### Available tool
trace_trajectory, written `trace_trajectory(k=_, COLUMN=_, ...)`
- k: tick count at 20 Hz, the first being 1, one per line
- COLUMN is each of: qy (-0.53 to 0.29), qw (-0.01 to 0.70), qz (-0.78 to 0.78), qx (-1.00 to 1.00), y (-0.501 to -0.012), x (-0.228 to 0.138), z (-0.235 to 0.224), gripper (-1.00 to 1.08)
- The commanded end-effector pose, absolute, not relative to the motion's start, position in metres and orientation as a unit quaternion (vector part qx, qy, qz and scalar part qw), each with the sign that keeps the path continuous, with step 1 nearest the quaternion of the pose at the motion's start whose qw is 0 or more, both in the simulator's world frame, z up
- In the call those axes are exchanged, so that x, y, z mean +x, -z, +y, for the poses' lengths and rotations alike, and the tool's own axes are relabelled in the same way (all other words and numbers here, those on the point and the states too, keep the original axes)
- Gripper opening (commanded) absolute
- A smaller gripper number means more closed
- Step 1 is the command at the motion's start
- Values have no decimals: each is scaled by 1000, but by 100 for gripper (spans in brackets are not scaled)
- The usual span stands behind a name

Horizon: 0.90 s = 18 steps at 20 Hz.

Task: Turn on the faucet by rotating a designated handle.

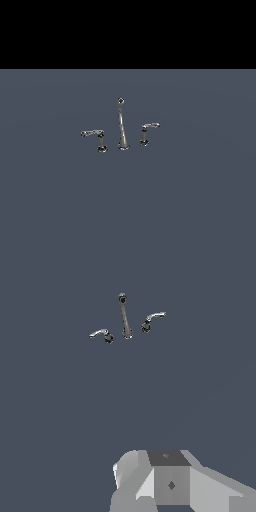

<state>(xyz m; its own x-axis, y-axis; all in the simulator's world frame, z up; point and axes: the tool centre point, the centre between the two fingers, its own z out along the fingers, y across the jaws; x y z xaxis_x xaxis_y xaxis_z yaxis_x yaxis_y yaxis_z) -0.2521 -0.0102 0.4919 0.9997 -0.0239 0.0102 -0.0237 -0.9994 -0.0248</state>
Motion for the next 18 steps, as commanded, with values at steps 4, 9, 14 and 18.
trace_trajectory(k=4, qy=5, qw=12, qz=15, qx=-1000, y=-490, x=-251, z=-9, gripper=-100)
trace_trajectory(k=9, qy=5, qw=12, qz=31, qx=-999, y=-480, x=-242, z=-6, gripper=-100)
trace_trajectory(k=14, qy=5, qw=12, qz=63, qx=-998, y=-460, x=-225, z=1, gripper=-100)
trace_trajectory(k=18, qy=5, qw=12, qz=98, qx=-995, y=-438, x=-206, z=7, gripper=-100)
